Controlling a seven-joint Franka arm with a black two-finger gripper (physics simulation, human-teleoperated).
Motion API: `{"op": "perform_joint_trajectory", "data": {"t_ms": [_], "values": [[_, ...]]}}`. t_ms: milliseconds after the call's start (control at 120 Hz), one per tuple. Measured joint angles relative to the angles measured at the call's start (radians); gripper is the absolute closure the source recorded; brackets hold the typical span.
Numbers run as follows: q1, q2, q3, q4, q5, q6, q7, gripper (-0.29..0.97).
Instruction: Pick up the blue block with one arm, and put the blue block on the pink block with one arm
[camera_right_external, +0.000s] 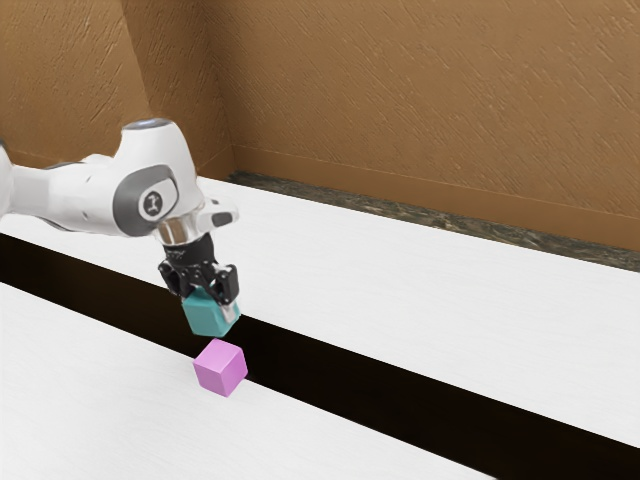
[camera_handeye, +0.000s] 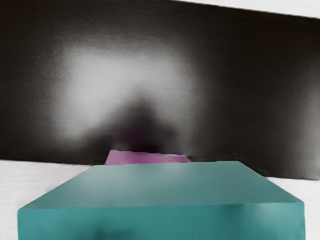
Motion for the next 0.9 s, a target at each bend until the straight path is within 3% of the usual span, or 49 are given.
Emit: {"op": "perform_joint_trajectory", "data": {"t_ms": [108, 250, 475, 667, 900], "values": [[-0.029, -0.009, 0.001, -0.03, 0.102, 0.043, -0.032, 0.32], [-0.025, -0.012, 0.004, -0.056, 0.154, 0.1, -0.036, 0.32], [-0.002, -0.026, 0.009, -0.118, 0.167, 0.17, -0.04, 0.32], [-0.036, -0.111, 0.012, -0.187, 0.169, 0.191, -0.043, 0.31], [-0.051, -0.113, 0.012, -0.198, 0.169, 0.191, -0.033, 0.32]]}}
